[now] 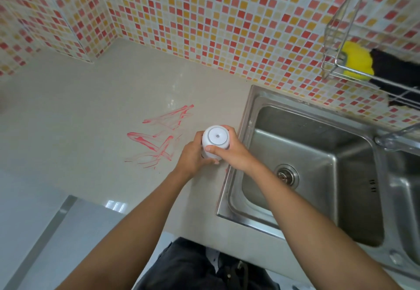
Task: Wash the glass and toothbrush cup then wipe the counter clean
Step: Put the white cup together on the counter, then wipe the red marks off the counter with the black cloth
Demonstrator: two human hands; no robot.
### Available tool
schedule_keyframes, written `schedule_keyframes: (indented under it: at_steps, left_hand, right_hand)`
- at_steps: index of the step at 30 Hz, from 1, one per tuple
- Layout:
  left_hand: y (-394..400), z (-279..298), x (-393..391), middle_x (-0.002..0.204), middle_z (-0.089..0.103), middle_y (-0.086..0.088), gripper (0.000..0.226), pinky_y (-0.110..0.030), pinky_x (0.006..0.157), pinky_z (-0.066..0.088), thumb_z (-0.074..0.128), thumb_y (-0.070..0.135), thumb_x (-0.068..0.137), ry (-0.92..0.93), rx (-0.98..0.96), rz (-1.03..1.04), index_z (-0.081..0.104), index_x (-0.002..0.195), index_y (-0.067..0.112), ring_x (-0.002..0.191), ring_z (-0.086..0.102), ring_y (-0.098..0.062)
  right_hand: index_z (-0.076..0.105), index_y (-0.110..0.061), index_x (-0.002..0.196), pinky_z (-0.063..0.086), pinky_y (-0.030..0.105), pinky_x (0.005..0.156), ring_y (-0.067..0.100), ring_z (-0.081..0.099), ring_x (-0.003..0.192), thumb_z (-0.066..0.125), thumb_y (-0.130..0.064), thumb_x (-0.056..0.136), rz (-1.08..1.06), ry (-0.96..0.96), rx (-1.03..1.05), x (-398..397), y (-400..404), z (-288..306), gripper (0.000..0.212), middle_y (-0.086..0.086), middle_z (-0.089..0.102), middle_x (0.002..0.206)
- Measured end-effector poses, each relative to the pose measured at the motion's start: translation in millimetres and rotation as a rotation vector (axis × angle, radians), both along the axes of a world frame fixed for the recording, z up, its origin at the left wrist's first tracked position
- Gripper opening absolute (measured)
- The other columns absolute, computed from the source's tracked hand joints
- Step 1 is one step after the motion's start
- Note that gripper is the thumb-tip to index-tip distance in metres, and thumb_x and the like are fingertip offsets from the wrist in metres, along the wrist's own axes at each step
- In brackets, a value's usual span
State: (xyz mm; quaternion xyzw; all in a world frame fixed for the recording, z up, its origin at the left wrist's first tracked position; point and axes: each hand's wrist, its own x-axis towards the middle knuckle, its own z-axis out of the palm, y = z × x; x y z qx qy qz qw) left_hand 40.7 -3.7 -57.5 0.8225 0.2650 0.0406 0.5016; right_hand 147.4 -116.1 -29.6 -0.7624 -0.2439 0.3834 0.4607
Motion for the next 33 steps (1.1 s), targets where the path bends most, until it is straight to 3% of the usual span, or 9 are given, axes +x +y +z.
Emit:
schedule_keyframes:
  at_steps: [4,8,10,12,14,17,23,28,33]
  left_hand:
    - [-2,8,0,0.108,0.060,0.009,0.084,-0.017,0.067,0.041,0.089,0.025,0.065,0.046,0.028,-0.005,0.039,0.132,0.018,0.092,0.057,-0.014]
    - [-3,20,1,0.126,0.053,0.006,0.089,-0.029,0.088,0.043,0.081,0.022,0.073,0.104,0.020,-0.054,0.028,0.145,0.018,0.108,0.053,-0.015]
    - [1,25,0,0.145,0.045,-0.004,0.082,-0.038,0.108,0.038,0.068,0.021,0.080,0.126,0.049,-0.084,0.026,0.150,0.013,0.129,0.046,-0.023]
    - [6,36,-7,0.159,0.024,-0.010,0.076,-0.035,0.120,0.019,0.054,0.002,0.087,0.227,0.110,-0.075,0.017,0.153,0.006,0.147,0.024,-0.027]
    - [14,40,-15,0.162,0.013,-0.011,0.077,-0.029,0.120,0.011,0.045,-0.009,0.087,0.275,0.170,0.016,0.011,0.154,0.005,0.150,0.014,-0.023]
    - [16,53,-20,0.159,0.024,-0.014,0.070,-0.030,0.118,0.015,0.044,-0.010,0.087,0.141,0.245,0.129,0.021,0.152,0.004,0.147,0.022,-0.026]
    - [-13,97,19,0.161,0.017,-0.015,0.055,-0.032,0.119,0.014,0.043,0.015,0.102,-0.037,0.435,0.185,0.023,0.152,0.005,0.150,0.014,-0.026]
    - [-78,144,81,0.163,0.010,-0.008,0.055,-0.030,0.118,0.009,0.039,0.025,0.105,-0.263,0.666,0.054,0.018,0.154,0.012,0.151,0.008,-0.024]
    - [-137,177,159,0.163,0.003,-0.006,0.060,-0.032,0.118,-0.006,0.038,0.028,0.105,-0.377,0.902,-0.177,0.011,0.156,0.013,0.149,-0.006,-0.019]
  right_hand:
    - [0.033,-0.032,0.135,0.045,0.029,0.099,0.008,0.053,0.116,0.083,-0.045,0.066,0.032,-0.001,-0.017,2,0,2,0.087,-0.012,0.053,0.123]
    - [0.014,-0.036,0.149,0.038,0.031,0.105,0.012,0.046,0.125,0.079,-0.060,0.060,0.012,0.002,-0.039,2,1,12,0.113,-0.009,0.046,0.138]
    - [0.014,-0.041,0.149,0.035,0.034,0.107,0.015,0.045,0.128,0.064,-0.075,0.062,-0.076,0.008,-0.025,2,-1,19,0.107,-0.003,0.043,0.143]
    - [0.020,-0.036,0.150,0.030,0.035,0.110,0.016,0.042,0.133,0.049,-0.078,0.074,-0.154,-0.040,-0.013,5,-7,24,0.092,0.002,0.042,0.147]
    - [0.025,-0.027,0.150,0.027,0.036,0.113,0.016,0.039,0.136,0.042,-0.066,0.089,-0.179,-0.141,-0.040,13,-16,27,0.075,0.004,0.040,0.150]
    - [0.031,-0.017,0.149,0.026,0.036,0.115,0.017,0.035,0.139,0.041,-0.057,0.095,-0.129,-0.327,-0.111,24,-36,31,0.068,0.005,0.037,0.152]
    - [0.041,-0.007,0.143,0.027,0.035,0.114,0.023,0.035,0.138,0.042,-0.042,0.100,-0.028,-0.642,-0.151,44,-90,47,0.056,0.011,0.041,0.149]
    - [0.052,-0.011,0.137,0.032,0.034,0.113,0.015,0.042,0.132,0.045,-0.028,0.100,-0.212,-0.908,0.028,73,-140,99,0.041,0.001,0.049,0.142]
    - [0.059,-0.008,0.127,0.041,0.030,0.102,0.017,0.051,0.119,0.047,-0.017,0.098,-0.493,-1.161,0.186,135,-186,169,0.032,0.004,0.059,0.128]
